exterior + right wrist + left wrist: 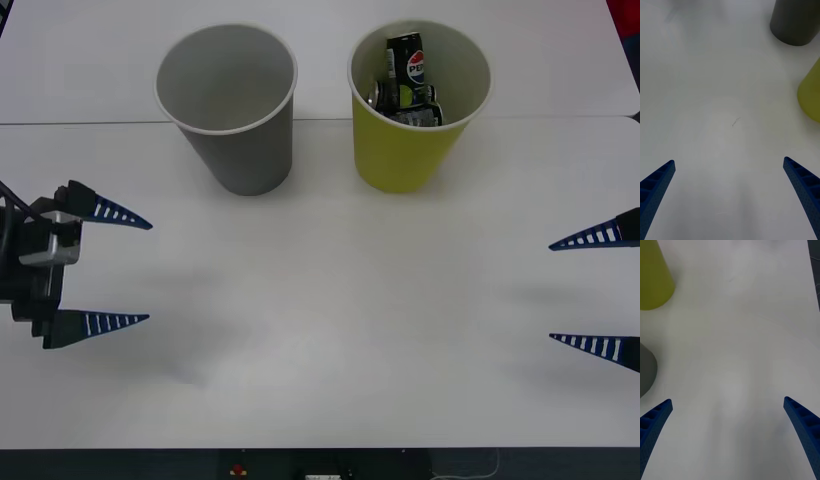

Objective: Put the can into the green bin and the plastic bottle into the gray bin

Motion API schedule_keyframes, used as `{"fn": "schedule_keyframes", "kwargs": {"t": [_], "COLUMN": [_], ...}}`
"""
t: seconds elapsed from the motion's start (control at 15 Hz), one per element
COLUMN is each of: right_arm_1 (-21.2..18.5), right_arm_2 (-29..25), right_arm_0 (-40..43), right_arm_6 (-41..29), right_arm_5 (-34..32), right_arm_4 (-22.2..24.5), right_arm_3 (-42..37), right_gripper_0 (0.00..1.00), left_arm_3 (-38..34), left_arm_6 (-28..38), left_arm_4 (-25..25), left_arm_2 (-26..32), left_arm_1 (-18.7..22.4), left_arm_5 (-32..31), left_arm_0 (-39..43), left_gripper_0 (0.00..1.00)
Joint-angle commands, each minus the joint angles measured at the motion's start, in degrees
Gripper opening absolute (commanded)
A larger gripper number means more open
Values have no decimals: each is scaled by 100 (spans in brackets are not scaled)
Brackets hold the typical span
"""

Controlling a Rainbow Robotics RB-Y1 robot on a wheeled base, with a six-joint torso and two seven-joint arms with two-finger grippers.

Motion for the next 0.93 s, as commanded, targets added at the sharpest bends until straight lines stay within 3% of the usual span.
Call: {"fn": "schedule_keyframes", "kwargs": {"t": [0.07, 0.93], "right_arm_1": [0, 0], "right_arm_2": [0, 0], "right_arm_0": [0, 0], "right_arm_6": [0, 0], "right_arm_5": [0, 0], "right_arm_4": [0, 0], "right_arm_3": [0, 0], "right_gripper_0": [100, 100], "left_arm_3": [1, 115], "left_arm_6": [-44, -70], "left_arm_4": [24, 33], "left_arm_2": [1, 19], "left_arm_1": [106, 291], "left_arm_5": [-9, -17], "left_arm_0": [100, 258], "left_gripper_0": [100, 100]}}
